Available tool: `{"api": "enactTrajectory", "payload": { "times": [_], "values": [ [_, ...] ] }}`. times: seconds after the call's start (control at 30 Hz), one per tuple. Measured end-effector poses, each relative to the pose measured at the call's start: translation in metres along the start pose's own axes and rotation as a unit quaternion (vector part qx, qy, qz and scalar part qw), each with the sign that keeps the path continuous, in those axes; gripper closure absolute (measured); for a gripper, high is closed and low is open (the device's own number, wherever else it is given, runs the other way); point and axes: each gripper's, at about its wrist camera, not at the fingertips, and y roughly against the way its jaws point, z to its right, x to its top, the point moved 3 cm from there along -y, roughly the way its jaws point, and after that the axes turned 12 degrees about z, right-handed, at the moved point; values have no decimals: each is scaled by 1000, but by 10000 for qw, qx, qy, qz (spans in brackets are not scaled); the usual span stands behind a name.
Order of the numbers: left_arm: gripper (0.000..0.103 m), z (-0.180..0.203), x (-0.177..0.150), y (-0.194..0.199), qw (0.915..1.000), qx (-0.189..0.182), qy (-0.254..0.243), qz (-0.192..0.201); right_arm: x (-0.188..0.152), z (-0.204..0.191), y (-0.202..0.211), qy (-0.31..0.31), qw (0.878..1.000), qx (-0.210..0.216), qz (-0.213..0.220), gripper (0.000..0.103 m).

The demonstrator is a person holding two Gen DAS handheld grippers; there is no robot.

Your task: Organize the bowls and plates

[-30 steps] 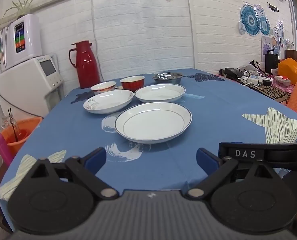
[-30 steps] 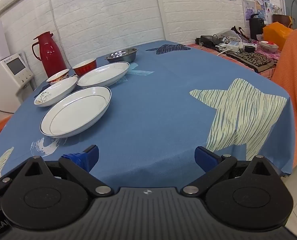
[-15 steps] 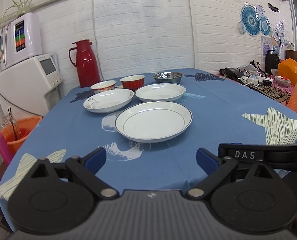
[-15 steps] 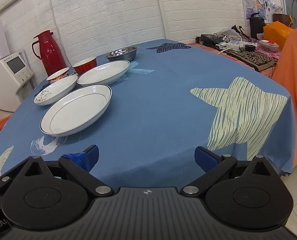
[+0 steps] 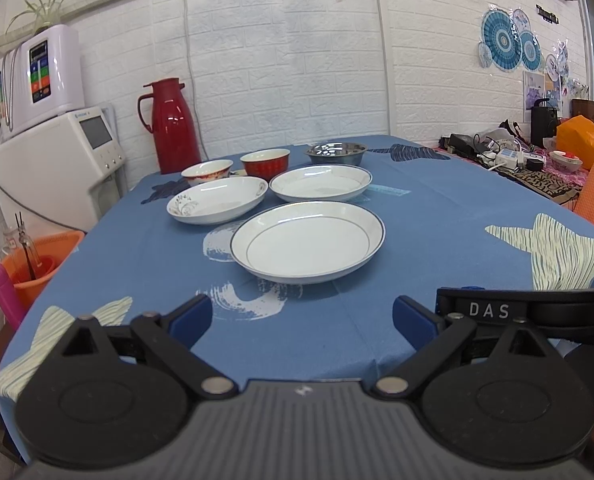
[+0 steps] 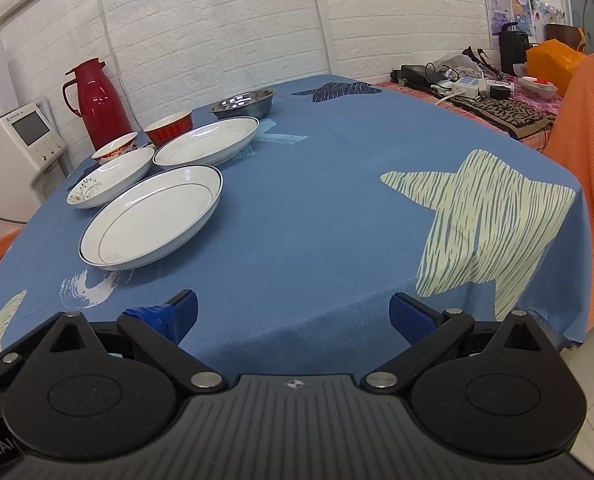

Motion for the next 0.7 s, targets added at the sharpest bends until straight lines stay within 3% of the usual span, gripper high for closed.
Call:
{"api": "enactTrajectory", "payload": {
  "times": [0.7],
  "values": [
    [6,0,-1,0,10000,-3,4,-11,-3,2,-2,-14,10000,-3,-38,13]
  ]
}}
